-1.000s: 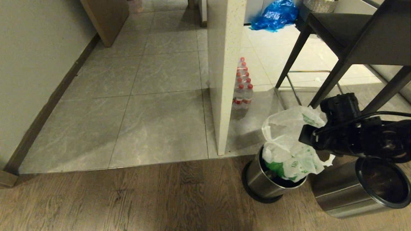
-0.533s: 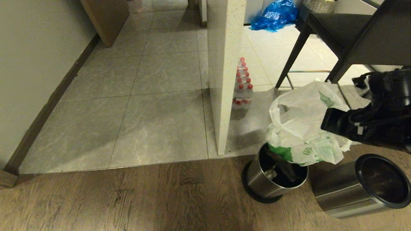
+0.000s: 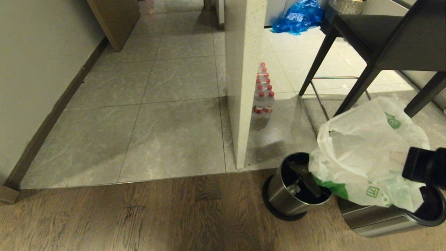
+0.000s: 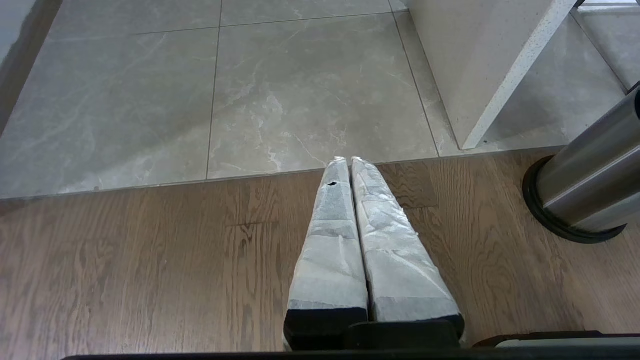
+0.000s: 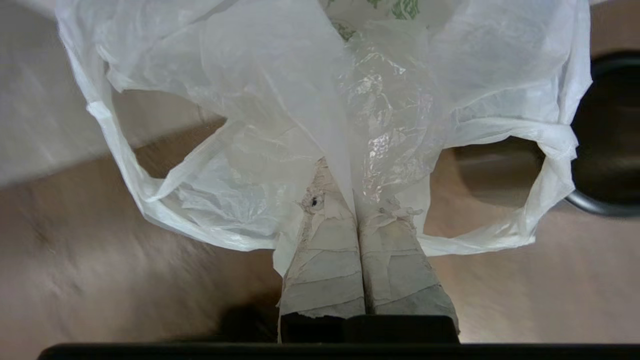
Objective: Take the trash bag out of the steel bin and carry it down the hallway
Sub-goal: Put the trash bag at the door
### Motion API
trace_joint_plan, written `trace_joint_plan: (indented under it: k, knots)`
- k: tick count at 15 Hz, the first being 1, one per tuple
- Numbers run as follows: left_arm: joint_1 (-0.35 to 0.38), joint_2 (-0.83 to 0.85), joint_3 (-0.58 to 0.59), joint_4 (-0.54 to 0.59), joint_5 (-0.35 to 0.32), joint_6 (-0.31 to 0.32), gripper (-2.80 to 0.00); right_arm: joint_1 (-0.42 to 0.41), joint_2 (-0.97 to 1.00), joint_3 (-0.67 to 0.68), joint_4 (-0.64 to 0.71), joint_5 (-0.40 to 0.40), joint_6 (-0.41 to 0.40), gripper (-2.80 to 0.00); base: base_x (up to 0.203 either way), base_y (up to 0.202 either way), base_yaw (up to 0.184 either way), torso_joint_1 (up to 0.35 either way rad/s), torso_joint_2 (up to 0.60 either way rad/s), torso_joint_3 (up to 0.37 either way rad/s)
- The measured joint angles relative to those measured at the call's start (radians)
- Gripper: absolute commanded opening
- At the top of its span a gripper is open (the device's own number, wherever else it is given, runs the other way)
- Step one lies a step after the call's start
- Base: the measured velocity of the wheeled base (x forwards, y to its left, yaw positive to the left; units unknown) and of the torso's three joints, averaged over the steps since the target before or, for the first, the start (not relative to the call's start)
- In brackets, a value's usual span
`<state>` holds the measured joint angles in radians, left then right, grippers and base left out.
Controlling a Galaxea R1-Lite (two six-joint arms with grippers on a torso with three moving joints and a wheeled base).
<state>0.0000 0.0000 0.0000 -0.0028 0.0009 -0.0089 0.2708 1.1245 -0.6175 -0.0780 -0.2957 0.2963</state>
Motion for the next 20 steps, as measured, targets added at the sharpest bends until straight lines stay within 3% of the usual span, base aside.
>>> trace_joint_plan:
  k: [6, 12, 20]
  knots:
    - [0.0, 0.0, 0.0, 0.0, 0.0, 0.0, -2.8, -0.075, -0.358, 0.259, 0.043, 0.044, -0.081, -2.8, 0.0, 0.0, 0.0, 0.0, 0.0, 0.0]
    - [0.0, 0.0, 0.0, 0.0, 0.0, 0.0, -2.8, -0.207, -0.63, 0.308, 0.119, 0.125, -0.17, -2.8, 0.0, 0.0, 0.0, 0.0, 0.0, 0.0]
    - [0.0, 0.0, 0.0, 0.0, 0.0, 0.0, -2.8, -0.243, -0.88, 0.372, 0.218, 0.141, -0.177, -2.8, 0.0, 0.0, 0.0, 0.0, 0.0, 0.0]
